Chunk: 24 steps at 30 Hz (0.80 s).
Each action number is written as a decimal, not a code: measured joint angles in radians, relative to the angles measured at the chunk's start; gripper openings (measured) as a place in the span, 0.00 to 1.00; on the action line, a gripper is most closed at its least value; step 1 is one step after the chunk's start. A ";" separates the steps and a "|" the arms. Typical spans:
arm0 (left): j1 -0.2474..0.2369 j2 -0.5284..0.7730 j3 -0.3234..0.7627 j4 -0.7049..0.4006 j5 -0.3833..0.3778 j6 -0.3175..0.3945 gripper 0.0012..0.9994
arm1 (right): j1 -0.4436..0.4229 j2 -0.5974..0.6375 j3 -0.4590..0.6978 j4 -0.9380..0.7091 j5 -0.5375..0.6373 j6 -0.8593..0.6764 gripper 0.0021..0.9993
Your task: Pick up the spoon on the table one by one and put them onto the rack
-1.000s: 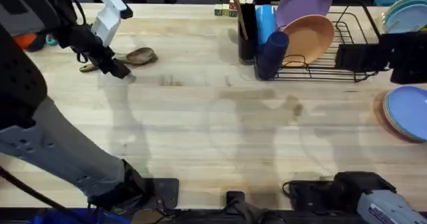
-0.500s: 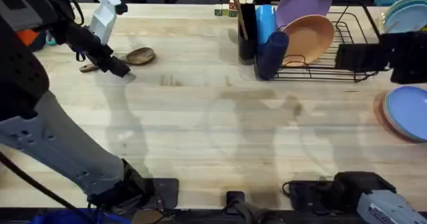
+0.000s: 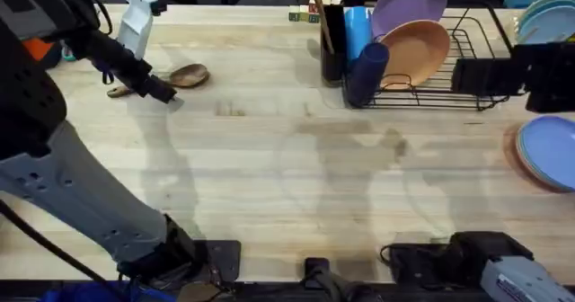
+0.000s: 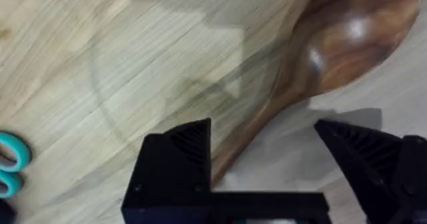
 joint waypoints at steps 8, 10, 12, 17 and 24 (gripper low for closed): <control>0.003 0.000 -0.001 -0.001 0.002 -0.036 0.99 | 0.000 0.000 0.000 0.000 0.000 0.000 0.99; 0.003 0.000 -0.001 -0.002 0.006 -0.039 0.96 | 0.000 0.000 0.000 0.000 0.000 0.000 0.99; 0.003 0.000 -0.002 -0.005 0.015 -0.038 0.89 | 0.000 0.000 0.000 0.000 0.000 0.000 0.99; 0.003 0.000 -0.005 -0.005 0.027 -0.038 0.82 | 0.000 0.000 0.000 0.000 0.000 0.000 0.99; 0.003 0.000 -0.010 -0.024 0.052 -0.037 0.53 | 0.000 0.000 0.000 0.000 0.000 0.000 0.99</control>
